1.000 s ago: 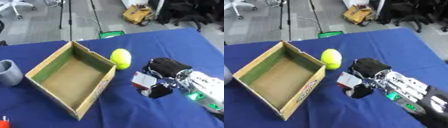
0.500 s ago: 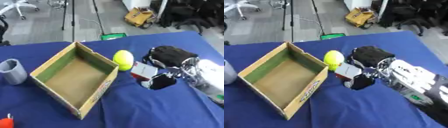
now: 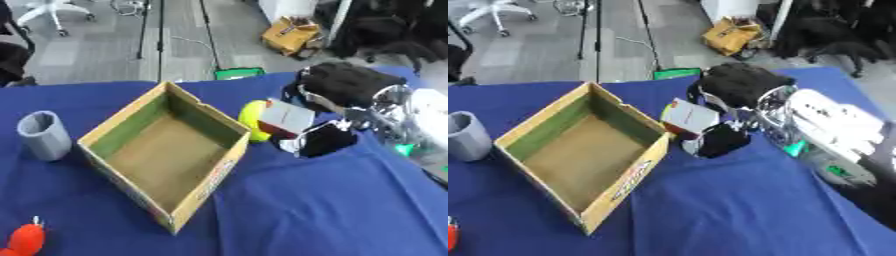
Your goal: Pick up objects on the table and place them in the box.
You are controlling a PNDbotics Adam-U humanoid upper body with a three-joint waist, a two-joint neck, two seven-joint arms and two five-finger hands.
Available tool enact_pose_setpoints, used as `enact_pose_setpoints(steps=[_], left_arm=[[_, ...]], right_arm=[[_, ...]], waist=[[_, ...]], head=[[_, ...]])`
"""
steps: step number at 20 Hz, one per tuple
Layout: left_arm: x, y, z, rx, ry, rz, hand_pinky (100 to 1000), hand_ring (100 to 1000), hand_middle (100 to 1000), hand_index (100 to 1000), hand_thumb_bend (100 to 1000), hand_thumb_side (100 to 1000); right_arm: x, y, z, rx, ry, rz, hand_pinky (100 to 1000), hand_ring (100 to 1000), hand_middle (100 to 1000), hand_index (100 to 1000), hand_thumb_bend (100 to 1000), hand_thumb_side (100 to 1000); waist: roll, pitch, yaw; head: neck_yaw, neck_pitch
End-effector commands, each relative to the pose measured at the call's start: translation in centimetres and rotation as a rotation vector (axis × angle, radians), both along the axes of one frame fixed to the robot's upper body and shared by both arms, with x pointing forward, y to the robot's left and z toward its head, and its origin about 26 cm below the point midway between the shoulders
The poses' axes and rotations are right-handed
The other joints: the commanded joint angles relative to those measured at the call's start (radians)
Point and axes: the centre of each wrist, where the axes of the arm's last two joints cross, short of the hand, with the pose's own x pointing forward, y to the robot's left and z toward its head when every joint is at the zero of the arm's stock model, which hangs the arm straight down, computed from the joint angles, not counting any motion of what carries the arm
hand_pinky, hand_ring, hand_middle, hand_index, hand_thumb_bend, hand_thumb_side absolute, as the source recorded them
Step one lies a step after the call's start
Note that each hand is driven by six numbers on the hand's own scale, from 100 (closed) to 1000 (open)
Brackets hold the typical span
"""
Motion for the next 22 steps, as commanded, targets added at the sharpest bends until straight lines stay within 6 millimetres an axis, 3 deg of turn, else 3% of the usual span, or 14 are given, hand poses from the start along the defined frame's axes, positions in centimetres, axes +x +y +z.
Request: enact_pose_setpoints(steps=[1,10,22], left_arm=[[-0.3,0.1,0.9,0.036,-0.024,-0.004,935,882,853,911,100,1000],[-0.2,-0.1,1.1,0.04,-0.026,-0.018,936,881,854,912,100,1000],[0.0,-0.6,1.5,0.042,-0.04,-0.049,937,881,853,912,100,1000]], right_arm=[[-0.5,0.4,1.5,0.002,-0.029,0.014,874,797,297,439,241,610],[-0.1,2.2,3.0,0.022,-0.008,0.02,874,794,294,436,246,610],[6.2,3.8,2.5,0.081,0.107,-0.023,877,780,283,424,287,560]], waist=[[0.0,-0.02,0.005],[-0.008,-0.016,0.042],[-0.004,0.001,0.084]], head=[[0.001,0.003],[-0.014,-0.005],[-0.061,0.022]])
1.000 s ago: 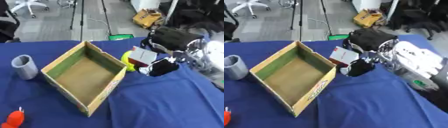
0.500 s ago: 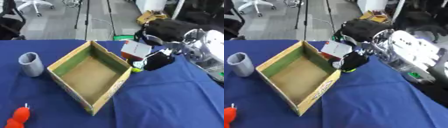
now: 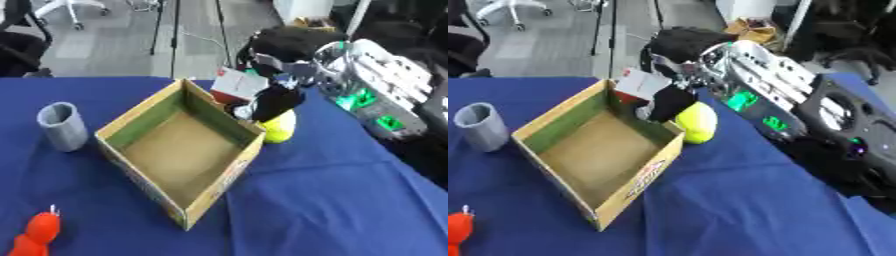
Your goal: Pick up objects on the table and place them in the box.
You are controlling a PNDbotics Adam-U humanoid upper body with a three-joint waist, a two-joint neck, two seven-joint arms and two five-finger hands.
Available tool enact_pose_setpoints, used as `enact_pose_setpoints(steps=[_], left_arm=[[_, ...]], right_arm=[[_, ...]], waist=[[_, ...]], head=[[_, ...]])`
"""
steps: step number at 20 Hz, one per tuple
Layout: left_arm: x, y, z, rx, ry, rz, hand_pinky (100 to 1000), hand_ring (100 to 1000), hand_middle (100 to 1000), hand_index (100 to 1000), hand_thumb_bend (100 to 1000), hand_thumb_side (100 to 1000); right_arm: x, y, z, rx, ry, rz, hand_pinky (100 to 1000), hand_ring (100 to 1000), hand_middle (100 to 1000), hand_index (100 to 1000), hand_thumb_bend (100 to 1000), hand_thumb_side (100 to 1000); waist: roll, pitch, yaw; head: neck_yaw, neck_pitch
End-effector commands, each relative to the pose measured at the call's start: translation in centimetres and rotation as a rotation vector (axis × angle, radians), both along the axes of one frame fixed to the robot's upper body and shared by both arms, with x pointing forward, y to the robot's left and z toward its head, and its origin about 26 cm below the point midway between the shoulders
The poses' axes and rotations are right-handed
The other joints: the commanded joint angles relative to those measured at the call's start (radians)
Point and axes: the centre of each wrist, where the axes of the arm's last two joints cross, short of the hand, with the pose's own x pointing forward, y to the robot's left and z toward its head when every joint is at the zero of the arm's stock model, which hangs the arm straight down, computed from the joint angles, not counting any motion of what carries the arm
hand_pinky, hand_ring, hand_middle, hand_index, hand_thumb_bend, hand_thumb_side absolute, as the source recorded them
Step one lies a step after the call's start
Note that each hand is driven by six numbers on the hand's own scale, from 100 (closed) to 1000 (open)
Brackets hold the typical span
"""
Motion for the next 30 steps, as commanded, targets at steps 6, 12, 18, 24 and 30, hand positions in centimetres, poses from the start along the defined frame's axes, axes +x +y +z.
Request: enact_pose_setpoints(steps=[6,12,18,24,30], left_arm=[[-0.1,-0.3,1.5,0.027,-0.045,-0.023,938,880,853,912,100,1000],[0.0,-0.5,1.9,0.027,-0.058,-0.034,938,880,853,911,100,1000],[0.0,-0.6,2.1,0.023,-0.066,-0.041,938,880,853,911,100,1000],[0.0,-0.7,2.0,0.017,-0.063,-0.043,939,879,853,911,100,1000],[0.0,-0.7,1.6,0.007,-0.051,-0.041,939,879,853,912,100,1000]], right_arm=[[3.8,-0.3,0.0,0.055,0.077,-0.05,879,770,276,413,298,537],[5.5,-0.4,-0.1,0.087,0.107,-0.058,876,758,268,402,309,529],[6.6,-0.5,-0.8,0.098,0.107,-0.06,875,755,264,400,294,544],[7.1,-0.1,-1.9,0.08,-0.009,-0.046,873,760,266,398,276,606],[5.7,1.5,-3.3,0.035,-0.346,-0.007,869,759,264,384,243,679]], waist=[[0.009,0.006,0.026],[0.013,0.02,0.038],[0.014,0.029,0.046],[0.017,0.03,0.049],[0.025,0.024,0.04]], head=[[-0.037,0.029],[-0.037,0.025],[-0.035,0.015],[-0.049,-0.031],[-0.061,-0.143]])
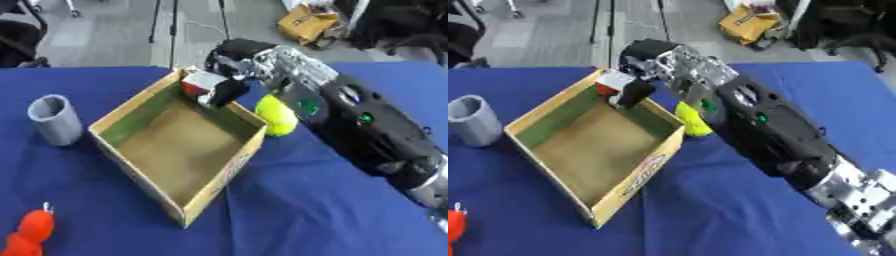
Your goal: Pick up objects on the table and place them in the box.
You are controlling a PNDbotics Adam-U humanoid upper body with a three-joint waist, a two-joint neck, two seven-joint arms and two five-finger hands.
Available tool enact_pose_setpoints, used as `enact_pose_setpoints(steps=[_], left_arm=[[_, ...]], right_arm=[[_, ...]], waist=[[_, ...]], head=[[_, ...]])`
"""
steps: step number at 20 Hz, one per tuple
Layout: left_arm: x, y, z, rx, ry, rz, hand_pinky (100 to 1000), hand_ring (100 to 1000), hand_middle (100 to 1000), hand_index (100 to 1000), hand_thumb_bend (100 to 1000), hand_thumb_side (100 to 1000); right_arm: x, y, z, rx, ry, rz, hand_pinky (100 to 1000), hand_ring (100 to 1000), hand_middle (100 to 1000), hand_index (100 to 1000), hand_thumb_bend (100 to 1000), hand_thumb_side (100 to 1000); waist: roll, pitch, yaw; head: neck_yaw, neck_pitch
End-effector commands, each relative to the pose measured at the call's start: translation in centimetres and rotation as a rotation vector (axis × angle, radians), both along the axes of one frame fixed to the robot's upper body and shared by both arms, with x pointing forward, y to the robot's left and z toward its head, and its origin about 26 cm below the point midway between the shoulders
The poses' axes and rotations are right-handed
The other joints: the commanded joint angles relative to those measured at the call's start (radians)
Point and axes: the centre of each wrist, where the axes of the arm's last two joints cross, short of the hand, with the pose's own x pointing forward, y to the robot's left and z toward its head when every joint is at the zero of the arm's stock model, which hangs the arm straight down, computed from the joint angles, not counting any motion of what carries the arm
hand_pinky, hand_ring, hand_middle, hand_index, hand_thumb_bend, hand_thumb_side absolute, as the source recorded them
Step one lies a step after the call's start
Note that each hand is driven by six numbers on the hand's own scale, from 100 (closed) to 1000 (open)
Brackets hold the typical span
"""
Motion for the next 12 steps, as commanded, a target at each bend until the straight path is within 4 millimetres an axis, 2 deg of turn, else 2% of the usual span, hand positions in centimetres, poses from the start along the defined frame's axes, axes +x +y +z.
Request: enact_pose_setpoints(steps=[1,4,7,10,12], left_arm=[[-0.3,0.0,0.5,0.009,-0.018,-0.003,939,879,853,912,100,1000],[-0.3,0.0,0.4,0.007,-0.015,-0.003,940,878,853,912,100,1000],[-0.3,0.0,0.4,0.007,-0.013,-0.003,939,878,853,911,100,1000],[-0.3,0.0,0.4,0.007,-0.012,-0.005,940,875,850,911,100,1000],[-0.3,0.0,0.4,0.006,-0.013,-0.004,940,874,849,911,100,1000]], right_arm=[[-0.7,0.6,0.8,-0.011,-0.16,0.012,866,756,262,381,245,674],[-0.6,0.8,0.1,-0.014,-0.173,0.008,863,751,259,377,246,671],[-0.4,0.8,-0.3,-0.02,-0.165,0.011,864,757,267,389,245,674],[-0.4,1.0,-0.5,-0.031,-0.149,0.024,874,796,364,511,321,738],[-0.3,1.1,-0.6,-0.04,-0.134,0.039,881,811,396,549,349,773]], waist=[[0.005,-0.024,-0.002],[0.007,-0.026,-0.003],[0.009,-0.027,-0.003],[0.01,-0.026,-0.003],[0.01,-0.026,-0.002]], head=[[-0.007,-0.061],[-0.011,-0.087],[-0.007,-0.087],[-0.003,-0.084],[-0.001,-0.08]])
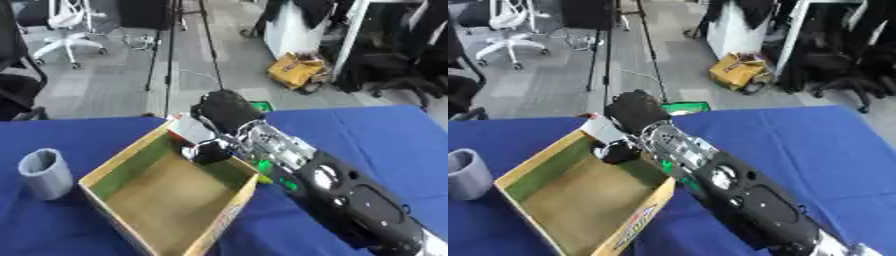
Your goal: Pick up objects on the table and place them in the box.
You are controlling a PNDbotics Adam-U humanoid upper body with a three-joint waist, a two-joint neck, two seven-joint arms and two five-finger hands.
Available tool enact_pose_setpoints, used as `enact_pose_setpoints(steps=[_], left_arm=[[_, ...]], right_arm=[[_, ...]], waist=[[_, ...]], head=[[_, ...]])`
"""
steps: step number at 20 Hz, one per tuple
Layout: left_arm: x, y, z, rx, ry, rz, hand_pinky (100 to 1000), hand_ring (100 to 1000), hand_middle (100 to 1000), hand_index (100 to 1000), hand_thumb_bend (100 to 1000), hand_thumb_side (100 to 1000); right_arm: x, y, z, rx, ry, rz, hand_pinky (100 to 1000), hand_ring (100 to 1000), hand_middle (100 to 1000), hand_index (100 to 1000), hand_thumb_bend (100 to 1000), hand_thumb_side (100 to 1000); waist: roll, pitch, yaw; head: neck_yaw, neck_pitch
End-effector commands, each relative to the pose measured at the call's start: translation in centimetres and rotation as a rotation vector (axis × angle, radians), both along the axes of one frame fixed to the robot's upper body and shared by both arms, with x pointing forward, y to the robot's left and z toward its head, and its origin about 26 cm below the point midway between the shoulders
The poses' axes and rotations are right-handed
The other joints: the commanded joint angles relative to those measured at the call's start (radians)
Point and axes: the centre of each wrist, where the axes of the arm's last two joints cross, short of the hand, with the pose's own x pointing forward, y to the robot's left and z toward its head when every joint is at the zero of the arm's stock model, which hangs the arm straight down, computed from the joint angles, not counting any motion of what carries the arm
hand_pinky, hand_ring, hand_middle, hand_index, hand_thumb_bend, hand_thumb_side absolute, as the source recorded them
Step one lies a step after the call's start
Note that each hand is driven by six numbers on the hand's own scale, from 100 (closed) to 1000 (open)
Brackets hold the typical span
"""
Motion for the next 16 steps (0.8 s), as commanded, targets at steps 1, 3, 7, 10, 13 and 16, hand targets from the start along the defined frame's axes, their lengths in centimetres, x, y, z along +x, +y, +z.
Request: enact_pose_setpoints(steps=[1,3,7,10,13,16], left_arm=[[-0.29,0.05,0.55,0.01,-0.02,-0.003,940,874,850,911,100,1000],[-0.29,0.07,0.55,0.009,-0.02,-0.002,940,874,850,911,100,1000],[-0.29,0.07,0.51,0.008,-0.019,-0.002,941,873,849,911,100,1000],[-0.3,0.07,0.5,0.007,-0.018,-0.002,941,873,849,911,100,1000],[-0.3,0.1,0.49,0.008,-0.018,0.0,942,873,850,911,100,1000],[-0.31,0.12,0.45,0.008,-0.017,0.001,942,873,849,911,100,1000]], right_arm=[[0.0,0.08,0.93,-0.018,-0.008,0.019,890,832,458,595,366,799],[0.01,0.13,0.95,-0.032,0.005,0.025,891,834,462,597,366,803],[-0.09,0.43,1.12,-0.054,0.009,0.037,899,855,505,640,399,831],[-0.11,0.49,1.17,-0.062,0.009,0.039,900,856,509,641,401,833],[-0.14,0.54,1.21,-0.068,0.013,0.045,907,871,562,674,437,844],[-0.19,0.65,1.25,-0.078,0.018,0.047,909,875,581,691,443,850]], waist=[[0.007,-0.023,0.001],[0.007,-0.023,0.001],[0.007,-0.026,0.0],[0.007,-0.026,-0.001],[0.008,-0.028,-0.001],[0.009,-0.03,-0.002]], head=[[0.005,0.0],[0.006,0.004],[0.009,0.017],[0.009,0.021],[0.014,0.029],[0.015,0.033]])
